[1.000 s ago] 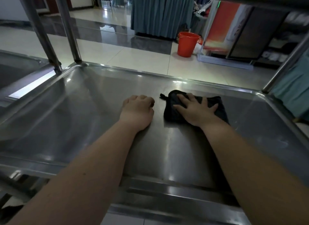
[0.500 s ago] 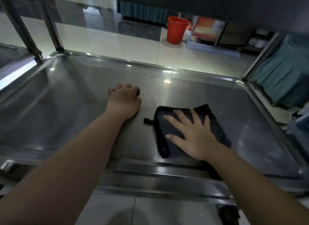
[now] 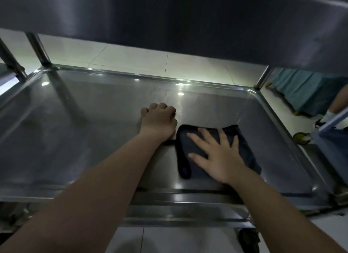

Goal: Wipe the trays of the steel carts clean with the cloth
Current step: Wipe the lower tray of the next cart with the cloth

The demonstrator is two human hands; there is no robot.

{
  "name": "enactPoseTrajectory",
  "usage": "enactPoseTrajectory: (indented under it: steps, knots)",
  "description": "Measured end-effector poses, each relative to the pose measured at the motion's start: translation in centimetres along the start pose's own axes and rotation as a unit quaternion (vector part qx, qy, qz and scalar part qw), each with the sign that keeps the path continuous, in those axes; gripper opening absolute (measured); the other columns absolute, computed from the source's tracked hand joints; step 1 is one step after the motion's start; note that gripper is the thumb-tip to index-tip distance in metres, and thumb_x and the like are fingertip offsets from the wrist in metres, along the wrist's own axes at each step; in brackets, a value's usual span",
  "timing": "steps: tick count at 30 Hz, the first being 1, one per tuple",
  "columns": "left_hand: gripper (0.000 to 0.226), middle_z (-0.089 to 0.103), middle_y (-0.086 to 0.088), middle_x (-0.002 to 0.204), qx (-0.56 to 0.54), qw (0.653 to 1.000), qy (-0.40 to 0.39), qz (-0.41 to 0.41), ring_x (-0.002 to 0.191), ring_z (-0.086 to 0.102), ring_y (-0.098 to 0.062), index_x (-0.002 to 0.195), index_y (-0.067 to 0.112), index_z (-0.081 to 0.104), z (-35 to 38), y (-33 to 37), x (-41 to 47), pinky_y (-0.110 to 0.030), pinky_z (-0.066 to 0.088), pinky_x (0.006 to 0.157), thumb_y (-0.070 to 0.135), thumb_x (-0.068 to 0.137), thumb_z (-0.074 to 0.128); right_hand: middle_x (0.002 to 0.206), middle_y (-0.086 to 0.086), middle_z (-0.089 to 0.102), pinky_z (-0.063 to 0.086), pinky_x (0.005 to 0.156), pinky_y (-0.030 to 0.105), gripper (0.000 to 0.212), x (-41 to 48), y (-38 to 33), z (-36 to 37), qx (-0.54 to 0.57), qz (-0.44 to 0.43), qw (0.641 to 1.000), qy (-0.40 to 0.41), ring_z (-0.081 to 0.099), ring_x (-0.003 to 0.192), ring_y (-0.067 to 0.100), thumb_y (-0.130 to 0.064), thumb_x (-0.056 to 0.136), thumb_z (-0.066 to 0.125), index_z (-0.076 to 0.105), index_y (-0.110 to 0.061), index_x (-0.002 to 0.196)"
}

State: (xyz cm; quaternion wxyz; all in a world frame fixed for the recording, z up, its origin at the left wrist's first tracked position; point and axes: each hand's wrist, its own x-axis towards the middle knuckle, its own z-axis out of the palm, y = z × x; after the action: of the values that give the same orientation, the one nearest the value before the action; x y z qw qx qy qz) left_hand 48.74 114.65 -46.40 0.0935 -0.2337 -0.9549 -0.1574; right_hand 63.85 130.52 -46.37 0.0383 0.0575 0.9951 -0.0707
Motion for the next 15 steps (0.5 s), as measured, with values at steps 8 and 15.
enactPoseTrajectory:
  steps: [8,15]
  knots:
    - [0.027,0.059,0.004,0.123,-0.014,1.0,0.02,0.003,0.117,0.046,-0.024,0.111,0.029,0.063,0.5,0.1,0.1,-0.038,0.028,0.089,0.033,0.088,0.049,0.162,-0.014,0.006,-0.003,0.109,0.073,0.069,14.6,5.4,-2.4,0.002,0.103,0.995,0.005,0.0,0.147,0.041,-0.08,0.083,0.02,0.009,-0.057,0.146]
    - [0.026,0.059,0.005,0.121,-0.019,1.0,0.018,0.005,0.116,0.046,-0.022,0.109,0.03,0.063,0.3,-0.2,-0.1,-0.039,0.026,0.088,0.035,0.088,0.049,0.164,-0.011,0.002,-0.002,0.113,0.068,0.067,14.0,5.7,-2.5,-0.002,0.094,0.996,-0.006,-0.004,0.148,0.039,-0.077,0.088,0.021,0.007,-0.053,0.149]
